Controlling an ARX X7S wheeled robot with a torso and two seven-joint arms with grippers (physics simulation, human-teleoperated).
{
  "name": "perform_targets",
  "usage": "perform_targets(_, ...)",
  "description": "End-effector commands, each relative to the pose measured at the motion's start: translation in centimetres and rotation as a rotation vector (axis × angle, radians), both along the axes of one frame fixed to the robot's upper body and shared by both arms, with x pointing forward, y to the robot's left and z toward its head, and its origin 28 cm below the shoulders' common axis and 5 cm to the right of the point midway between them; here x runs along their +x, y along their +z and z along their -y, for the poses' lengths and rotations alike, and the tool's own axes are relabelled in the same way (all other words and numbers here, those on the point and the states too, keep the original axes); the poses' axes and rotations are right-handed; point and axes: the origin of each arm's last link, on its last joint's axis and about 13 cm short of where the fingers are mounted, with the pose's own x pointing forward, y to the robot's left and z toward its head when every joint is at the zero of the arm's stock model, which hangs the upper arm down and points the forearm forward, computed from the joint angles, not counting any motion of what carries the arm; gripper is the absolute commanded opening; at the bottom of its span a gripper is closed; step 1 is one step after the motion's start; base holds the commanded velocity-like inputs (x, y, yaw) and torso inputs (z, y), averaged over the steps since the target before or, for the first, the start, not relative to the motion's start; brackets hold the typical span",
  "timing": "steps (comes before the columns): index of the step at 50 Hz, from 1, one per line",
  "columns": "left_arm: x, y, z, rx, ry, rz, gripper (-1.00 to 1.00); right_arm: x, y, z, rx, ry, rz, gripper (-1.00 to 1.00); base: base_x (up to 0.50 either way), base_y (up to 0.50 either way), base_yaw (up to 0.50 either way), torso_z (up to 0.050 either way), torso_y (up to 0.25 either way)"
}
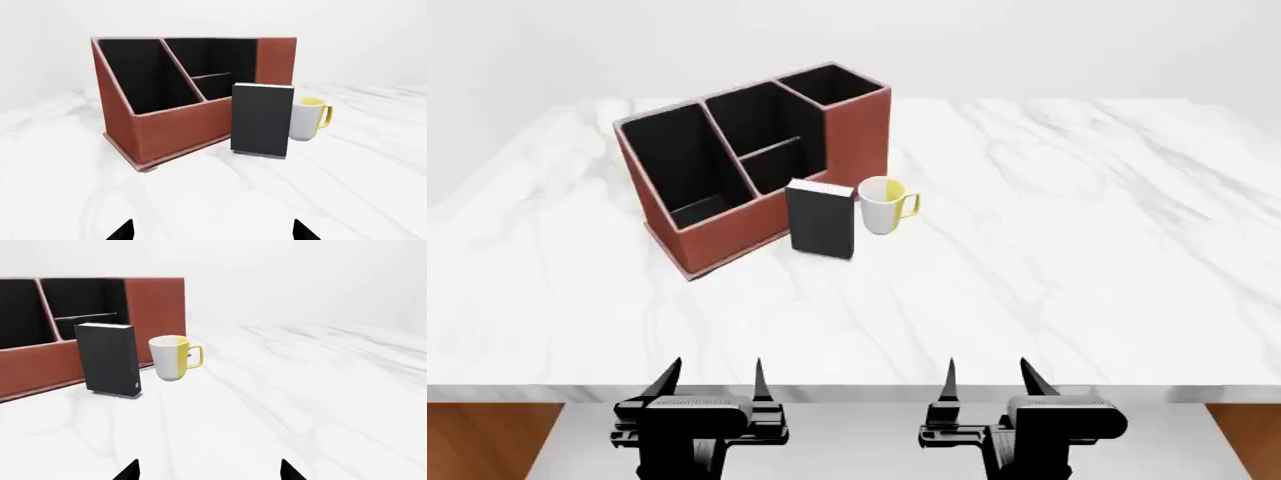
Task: Pick up the book and place it in the right compartment of the caddy.
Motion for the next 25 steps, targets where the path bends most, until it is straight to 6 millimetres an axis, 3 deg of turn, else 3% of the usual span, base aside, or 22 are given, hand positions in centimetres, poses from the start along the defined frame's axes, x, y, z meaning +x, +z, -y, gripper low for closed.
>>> perform_targets(1, 0.1, 0.1, -0.1, -0.009, 0.006, -0.008, 1.0, 0.0, 0.0, -0.1, -0.003, 0.003, -0.003, 1.0, 0.0, 0.0, 0.0, 0.0, 0.0)
perform_targets(9, 0.0, 0.3, -0.1, -0.027, 0.016, -0.034, 1.0, -0.1, 0.5, 0.0, 0.008, -0.013, 0.004, 1.0, 0.0, 0.0, 0.0, 0.0, 0.0)
perform_targets(20, -2.5, 5.6, -0.7, -0.066, -0.005, 0.096, 1.0, -2.1, 4.8, 0.2, 0.036, 0.001, 0.148, 1.0, 0.0, 0.0, 0.0, 0.0, 0.0)
perform_targets(25, -3.5, 7.0, -0.9, -0.076, -0.006, 0.135, 1.0, -3.0, 6.3, 0.2, 0.041, 0.007, 0.191, 1.0, 0.0, 0.0, 0.0, 0.0, 0.0)
